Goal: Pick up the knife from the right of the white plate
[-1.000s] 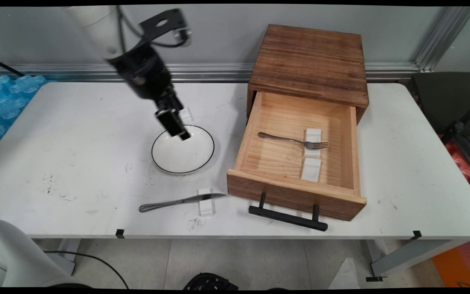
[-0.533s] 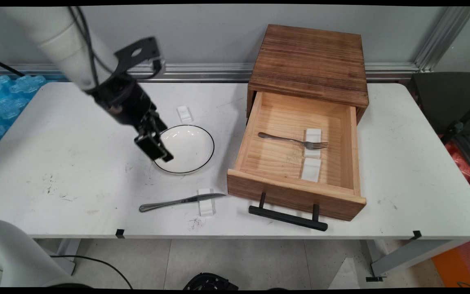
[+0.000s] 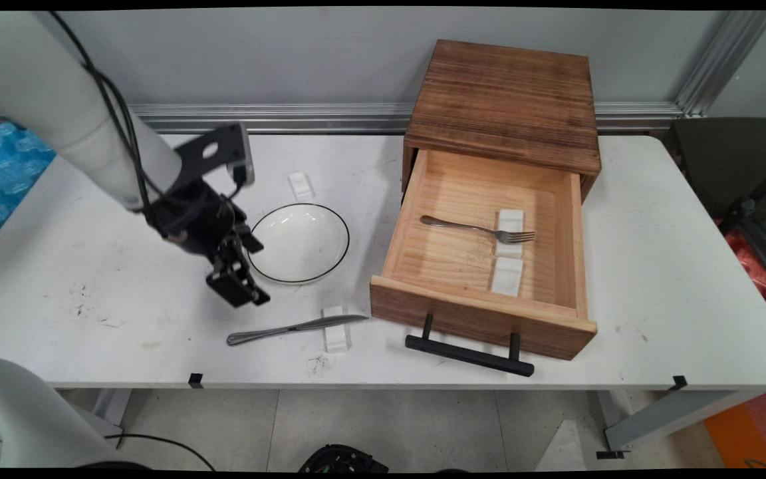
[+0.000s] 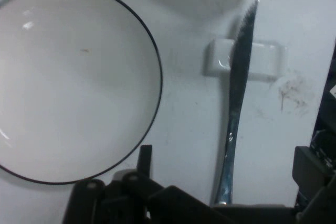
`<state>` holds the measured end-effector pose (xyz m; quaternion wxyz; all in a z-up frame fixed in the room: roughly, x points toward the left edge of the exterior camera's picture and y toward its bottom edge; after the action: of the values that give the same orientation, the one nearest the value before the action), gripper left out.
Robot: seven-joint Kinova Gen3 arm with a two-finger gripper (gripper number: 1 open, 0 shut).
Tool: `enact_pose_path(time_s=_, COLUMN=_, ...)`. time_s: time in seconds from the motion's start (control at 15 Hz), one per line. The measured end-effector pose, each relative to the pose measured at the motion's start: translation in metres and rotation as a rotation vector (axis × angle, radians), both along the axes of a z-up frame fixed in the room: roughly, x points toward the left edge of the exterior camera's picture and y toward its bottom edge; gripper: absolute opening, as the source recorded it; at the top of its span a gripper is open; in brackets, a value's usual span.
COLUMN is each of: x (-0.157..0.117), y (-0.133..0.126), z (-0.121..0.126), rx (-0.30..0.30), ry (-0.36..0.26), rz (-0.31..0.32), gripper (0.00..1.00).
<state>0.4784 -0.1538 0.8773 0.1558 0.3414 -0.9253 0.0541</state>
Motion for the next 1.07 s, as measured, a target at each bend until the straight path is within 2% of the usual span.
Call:
enact_pose_path(time_s=0.47, x=-0.007, y=0.014, z=-0.039, rx=-0.006, ry=-0.025, rz=-0.025, gripper=1.0)
enact_pose_path(time_s=1.07, x=-0.018, y=0.019, z=-0.072, rx=-0.016, ry=-0.052, rz=-0.044, gripper=1.0)
